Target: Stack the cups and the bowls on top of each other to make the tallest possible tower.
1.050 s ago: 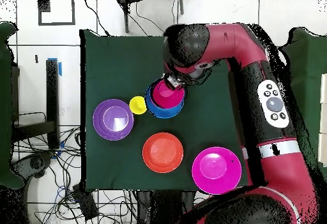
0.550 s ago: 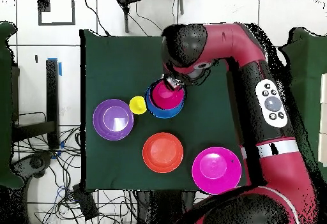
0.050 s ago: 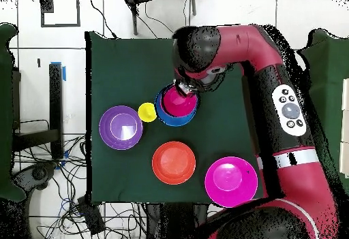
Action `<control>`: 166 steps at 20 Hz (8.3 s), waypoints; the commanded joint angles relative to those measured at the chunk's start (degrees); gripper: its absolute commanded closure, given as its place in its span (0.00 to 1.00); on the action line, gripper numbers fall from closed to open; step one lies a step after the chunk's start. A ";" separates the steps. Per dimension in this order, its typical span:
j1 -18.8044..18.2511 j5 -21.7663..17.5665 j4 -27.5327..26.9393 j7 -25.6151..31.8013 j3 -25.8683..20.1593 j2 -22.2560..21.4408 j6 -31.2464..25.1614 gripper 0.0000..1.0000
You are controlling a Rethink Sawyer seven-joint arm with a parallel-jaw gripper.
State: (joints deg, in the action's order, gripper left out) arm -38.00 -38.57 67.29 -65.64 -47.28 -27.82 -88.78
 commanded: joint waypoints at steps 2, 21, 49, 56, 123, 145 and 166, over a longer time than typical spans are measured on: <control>2.70 -7.75 1.34 17.48 4.15 1.56 -2.14 1.00; 2.87 -8.61 2.67 15.84 4.20 0.90 -0.13 1.00; 2.29 -8.86 4.63 15.28 3.55 0.21 0.71 0.00; 2.10 -8.66 4.90 15.00 3.51 0.06 0.50 0.00; -2.14 -12.34 -2.28 28.69 2.34 1.39 -2.71 0.00; -2.34 -16.12 -12.64 40.08 1.99 7.49 -3.25 0.00; 2.14 -20.06 -27.50 52.88 3.35 17.70 -7.14 0.00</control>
State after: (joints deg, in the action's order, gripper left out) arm -38.60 -52.59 45.10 -29.99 -46.69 -13.84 -91.37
